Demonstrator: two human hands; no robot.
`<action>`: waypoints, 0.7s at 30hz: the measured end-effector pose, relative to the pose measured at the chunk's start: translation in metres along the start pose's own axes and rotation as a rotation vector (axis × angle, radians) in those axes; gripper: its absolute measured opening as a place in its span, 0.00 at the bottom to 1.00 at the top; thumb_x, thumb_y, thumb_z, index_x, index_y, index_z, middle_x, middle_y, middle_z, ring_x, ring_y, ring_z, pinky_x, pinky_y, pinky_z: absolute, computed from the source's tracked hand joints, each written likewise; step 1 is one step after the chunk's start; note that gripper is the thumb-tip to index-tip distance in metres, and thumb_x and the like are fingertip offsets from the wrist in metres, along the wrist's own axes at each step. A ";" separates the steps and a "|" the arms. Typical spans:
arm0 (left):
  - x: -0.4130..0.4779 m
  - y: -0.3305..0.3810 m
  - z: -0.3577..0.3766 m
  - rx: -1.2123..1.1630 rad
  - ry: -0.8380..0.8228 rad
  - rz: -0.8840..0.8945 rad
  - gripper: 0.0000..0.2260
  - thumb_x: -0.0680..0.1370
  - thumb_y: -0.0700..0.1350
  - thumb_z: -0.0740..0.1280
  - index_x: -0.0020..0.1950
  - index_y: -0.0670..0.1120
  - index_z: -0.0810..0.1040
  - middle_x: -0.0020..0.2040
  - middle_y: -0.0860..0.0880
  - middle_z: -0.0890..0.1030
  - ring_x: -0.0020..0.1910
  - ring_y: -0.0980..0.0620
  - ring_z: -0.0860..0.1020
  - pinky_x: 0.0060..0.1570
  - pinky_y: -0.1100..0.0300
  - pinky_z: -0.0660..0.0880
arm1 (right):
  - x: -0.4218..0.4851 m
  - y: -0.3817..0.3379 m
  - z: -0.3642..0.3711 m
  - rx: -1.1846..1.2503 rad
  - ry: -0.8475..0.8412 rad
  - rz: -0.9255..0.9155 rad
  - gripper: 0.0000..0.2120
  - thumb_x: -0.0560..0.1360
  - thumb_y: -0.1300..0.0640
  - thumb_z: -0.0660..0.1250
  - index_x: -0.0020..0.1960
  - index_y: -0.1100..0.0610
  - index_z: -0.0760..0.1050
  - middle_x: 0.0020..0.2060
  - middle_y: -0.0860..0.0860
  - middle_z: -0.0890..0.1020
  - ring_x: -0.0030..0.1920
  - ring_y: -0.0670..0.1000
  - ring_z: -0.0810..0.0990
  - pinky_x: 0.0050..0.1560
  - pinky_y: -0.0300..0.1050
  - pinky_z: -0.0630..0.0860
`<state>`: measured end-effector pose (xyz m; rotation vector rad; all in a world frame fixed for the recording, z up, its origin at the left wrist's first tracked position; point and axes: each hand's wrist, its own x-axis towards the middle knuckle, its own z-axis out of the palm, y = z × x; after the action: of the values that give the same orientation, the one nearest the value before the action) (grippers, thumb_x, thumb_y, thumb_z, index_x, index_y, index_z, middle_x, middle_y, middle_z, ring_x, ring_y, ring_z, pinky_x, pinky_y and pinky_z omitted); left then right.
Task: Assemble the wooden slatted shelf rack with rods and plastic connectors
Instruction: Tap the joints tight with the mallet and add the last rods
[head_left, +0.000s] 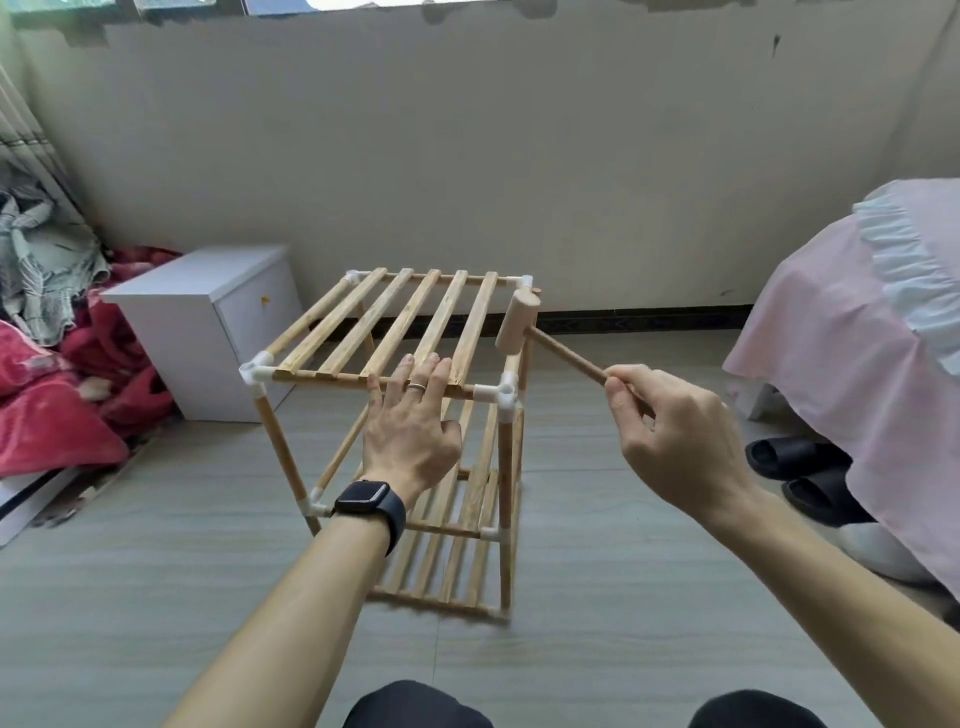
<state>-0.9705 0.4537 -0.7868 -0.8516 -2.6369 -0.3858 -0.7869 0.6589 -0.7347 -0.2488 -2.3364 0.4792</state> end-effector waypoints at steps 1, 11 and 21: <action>0.000 0.001 -0.002 -0.022 0.014 -0.010 0.33 0.76 0.54 0.56 0.81 0.52 0.56 0.82 0.51 0.57 0.81 0.49 0.51 0.78 0.41 0.39 | -0.001 0.001 0.001 -0.057 -0.048 0.007 0.09 0.82 0.51 0.63 0.51 0.49 0.82 0.32 0.43 0.78 0.31 0.45 0.73 0.28 0.39 0.63; 0.058 0.024 -0.024 -0.057 -0.219 -0.401 0.15 0.75 0.63 0.58 0.45 0.55 0.79 0.59 0.46 0.77 0.64 0.42 0.68 0.68 0.40 0.58 | -0.004 0.026 0.026 0.271 -0.030 0.369 0.12 0.84 0.51 0.58 0.46 0.48 0.78 0.29 0.46 0.78 0.34 0.43 0.77 0.30 0.34 0.70; 0.042 -0.062 -0.082 -0.351 -0.583 -0.261 0.09 0.74 0.54 0.75 0.52 0.63 0.80 0.73 0.53 0.69 0.70 0.49 0.70 0.69 0.54 0.68 | 0.023 0.040 0.068 0.494 0.063 0.623 0.10 0.85 0.51 0.55 0.54 0.50 0.75 0.40 0.48 0.80 0.42 0.48 0.77 0.41 0.48 0.71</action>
<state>-1.0207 0.3975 -0.7052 -0.8150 -3.3009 -0.7888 -0.8493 0.6846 -0.7824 -0.7395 -1.9657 1.3012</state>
